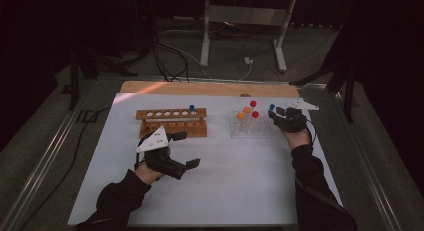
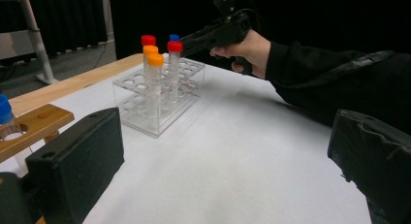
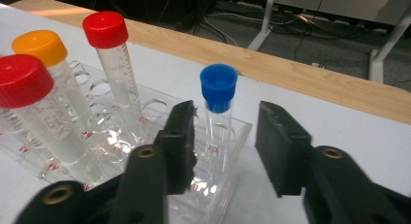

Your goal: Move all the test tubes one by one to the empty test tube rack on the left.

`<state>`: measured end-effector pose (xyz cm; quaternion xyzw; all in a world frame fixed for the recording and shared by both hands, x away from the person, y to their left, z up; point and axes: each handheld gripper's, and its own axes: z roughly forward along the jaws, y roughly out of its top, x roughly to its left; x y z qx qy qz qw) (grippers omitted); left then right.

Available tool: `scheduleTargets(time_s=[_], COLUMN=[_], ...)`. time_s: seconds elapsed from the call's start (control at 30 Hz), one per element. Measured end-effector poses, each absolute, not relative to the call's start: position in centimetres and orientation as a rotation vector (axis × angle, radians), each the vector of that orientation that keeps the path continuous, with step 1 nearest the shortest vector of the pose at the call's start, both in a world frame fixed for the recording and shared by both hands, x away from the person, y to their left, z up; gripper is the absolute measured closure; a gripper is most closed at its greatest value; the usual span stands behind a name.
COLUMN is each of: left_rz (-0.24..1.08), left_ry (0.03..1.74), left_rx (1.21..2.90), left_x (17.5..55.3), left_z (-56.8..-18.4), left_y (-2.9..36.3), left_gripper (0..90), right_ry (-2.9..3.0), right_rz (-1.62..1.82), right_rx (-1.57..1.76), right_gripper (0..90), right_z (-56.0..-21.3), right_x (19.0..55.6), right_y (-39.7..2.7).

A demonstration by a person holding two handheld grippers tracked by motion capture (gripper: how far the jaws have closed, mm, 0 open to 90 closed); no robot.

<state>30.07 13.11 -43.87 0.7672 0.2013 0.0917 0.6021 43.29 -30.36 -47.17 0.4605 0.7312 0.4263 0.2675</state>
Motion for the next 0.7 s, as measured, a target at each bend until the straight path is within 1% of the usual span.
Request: scheduleTargets(time_s=[0.13, 0.3, 0.5, 0.7], left_rz=[0.211, 0.211, 0.209, 0.204], left_ry=[0.47, 0.477, 0.483, 0.485], left_rx=[1.778, 1.777, 1.775, 1.77], left_x=[30.1, 30.2, 30.3, 30.3], left_z=[-44.0, -44.1, -44.2, -44.1], left_y=[13.1, 13.2, 13.3, 13.4], left_gripper=[0.6, 0.6, 0.6, 0.6], right_ry=[1.98, 1.995, 1.991, 1.985], right_rz=[1.161, 1.148, 1.137, 1.153], right_rx=[1.249, 1.239, 1.238, 1.211], right_gripper=[65.8, 76.0, 76.8, 77.1], right_z=[-47.4, -47.6, -47.3, -46.0], right_x=[43.7, 43.8, 43.9, 43.8], right_y=[-30.3, -30.0, -29.9, -29.9])
